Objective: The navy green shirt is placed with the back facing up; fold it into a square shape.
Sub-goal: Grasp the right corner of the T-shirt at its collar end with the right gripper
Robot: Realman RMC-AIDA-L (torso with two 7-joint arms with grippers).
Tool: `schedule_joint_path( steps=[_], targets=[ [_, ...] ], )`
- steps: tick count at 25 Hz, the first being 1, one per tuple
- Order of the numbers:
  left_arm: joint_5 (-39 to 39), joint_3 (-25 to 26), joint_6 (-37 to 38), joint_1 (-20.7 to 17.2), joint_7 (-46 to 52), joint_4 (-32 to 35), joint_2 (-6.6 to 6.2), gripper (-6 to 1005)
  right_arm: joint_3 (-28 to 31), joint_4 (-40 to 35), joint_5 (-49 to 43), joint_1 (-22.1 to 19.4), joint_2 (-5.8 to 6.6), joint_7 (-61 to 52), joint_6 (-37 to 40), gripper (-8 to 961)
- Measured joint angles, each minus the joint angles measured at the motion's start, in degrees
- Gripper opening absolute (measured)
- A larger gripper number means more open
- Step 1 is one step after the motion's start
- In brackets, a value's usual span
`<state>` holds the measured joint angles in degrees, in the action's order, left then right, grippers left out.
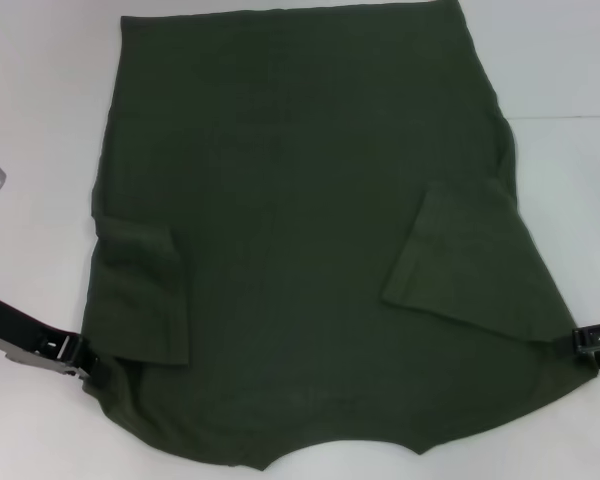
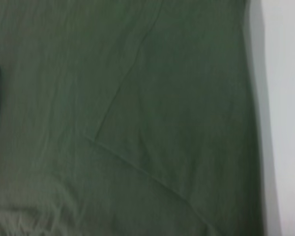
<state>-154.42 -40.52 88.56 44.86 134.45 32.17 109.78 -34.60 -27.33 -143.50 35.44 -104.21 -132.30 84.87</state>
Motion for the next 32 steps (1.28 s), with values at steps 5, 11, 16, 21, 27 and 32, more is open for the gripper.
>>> schedule_joint_path(
  steps=[5, 11, 16, 21, 27, 32],
  targets=[
    [0.00, 0.00, 0.04, 0.10, 0.08, 0.00, 0.00, 20, 0.03, 0.13, 0.11, -0.08, -0.17, -0.01, 0.02, 955],
    [0.00, 0.00, 0.11, 0.14, 0.11, 0.00, 0.00, 19, 0.03, 1.01, 0.26, 0.02, -0.18, 0.11, -0.19, 955],
    [0.00, 0.00, 0.22, 0.14, 0.07, 0.00, 0.00, 19, 0.05, 1.30, 0.29, 0.08, -0.26, 0.12, -0.29, 955],
    [0.00, 0.00, 0.30, 0.14, -0.15, 0.00, 0.00, 19, 0.54, 1.39, 0.60, 0.01, -0.68, 0.46, -0.06, 955],
    [0.00, 0.00, 0.34, 0.14, -0.23, 0.06, 0.00, 19, 0.72, 1.91, 2.34, -0.09, -1.04, 0.90, 0.43, 955],
    [0.00, 0.00, 0.34, 0.14, -0.25, 0.21, 0.00, 19, 0.82, 2.87, 3.74, 0.08, -1.16, 1.55, 0.31, 955]
  ],
)
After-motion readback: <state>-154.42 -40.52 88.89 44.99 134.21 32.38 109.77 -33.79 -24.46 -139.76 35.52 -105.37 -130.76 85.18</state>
